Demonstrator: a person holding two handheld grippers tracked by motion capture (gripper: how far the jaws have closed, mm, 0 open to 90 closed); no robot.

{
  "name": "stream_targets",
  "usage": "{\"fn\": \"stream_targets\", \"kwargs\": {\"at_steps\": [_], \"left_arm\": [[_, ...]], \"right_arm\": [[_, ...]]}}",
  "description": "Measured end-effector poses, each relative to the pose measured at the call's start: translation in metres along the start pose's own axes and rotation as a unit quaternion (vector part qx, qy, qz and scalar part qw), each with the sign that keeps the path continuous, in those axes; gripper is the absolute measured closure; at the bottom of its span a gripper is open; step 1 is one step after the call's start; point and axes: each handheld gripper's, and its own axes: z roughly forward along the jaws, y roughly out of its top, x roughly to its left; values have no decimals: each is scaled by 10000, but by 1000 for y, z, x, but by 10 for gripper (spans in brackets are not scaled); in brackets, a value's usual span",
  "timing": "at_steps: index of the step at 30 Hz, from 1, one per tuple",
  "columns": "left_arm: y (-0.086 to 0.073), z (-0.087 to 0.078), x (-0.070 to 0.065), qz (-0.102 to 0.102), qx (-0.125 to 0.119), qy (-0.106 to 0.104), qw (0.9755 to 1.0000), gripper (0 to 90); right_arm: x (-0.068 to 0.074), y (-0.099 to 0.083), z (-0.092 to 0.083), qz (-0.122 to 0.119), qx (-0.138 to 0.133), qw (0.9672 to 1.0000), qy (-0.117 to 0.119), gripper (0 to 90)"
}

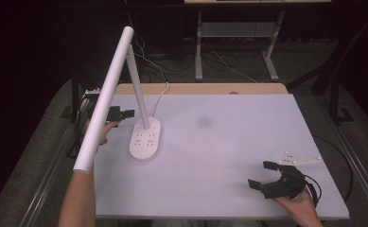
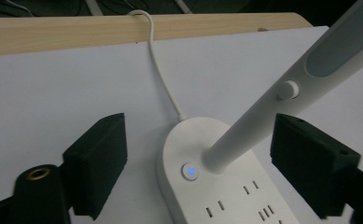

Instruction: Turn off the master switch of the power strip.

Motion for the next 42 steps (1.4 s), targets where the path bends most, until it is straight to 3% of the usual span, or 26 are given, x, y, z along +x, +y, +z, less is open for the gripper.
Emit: {"fn": "stream_targets", "kwargs": {"at_steps": [9,14,16,17,18,19,22,28,42], "left_arm": [[-1,5,6,-57,-167,-122,9998,425],[-2,8,6,3,-78,-191,9998,577],[-2,9,6,6,-55,-223,9997,655],[-3,10,6,-17,-68,-261,9996,748],[-3,10,6,-8,-71,-268,9996,748],[-3,11,5,-6,-73,-255,9996,835],[-3,13,4,40,-27,-261,9996,898],[-4,21,1,112,172,-219,9995,900],[-9,32,-3,197,390,-110,9990,900]], "right_arm": [[0,0,0,-15,19,10000,-8,1],[0,0,0,-23,16,10000,-14,1],[0,0,0,-21,22,10000,-10,1],[0,0,0,-24,36,10000,-15,1],[0,0,0,-24,36,10000,-15,1],[0,0,0,-30,41,10000,-17,1],[0,0,1,-30,51,10000,-8,1],[0,0,1,-70,58,10000,3,1],[1,0,2,-89,106,9999,0,1]]}}
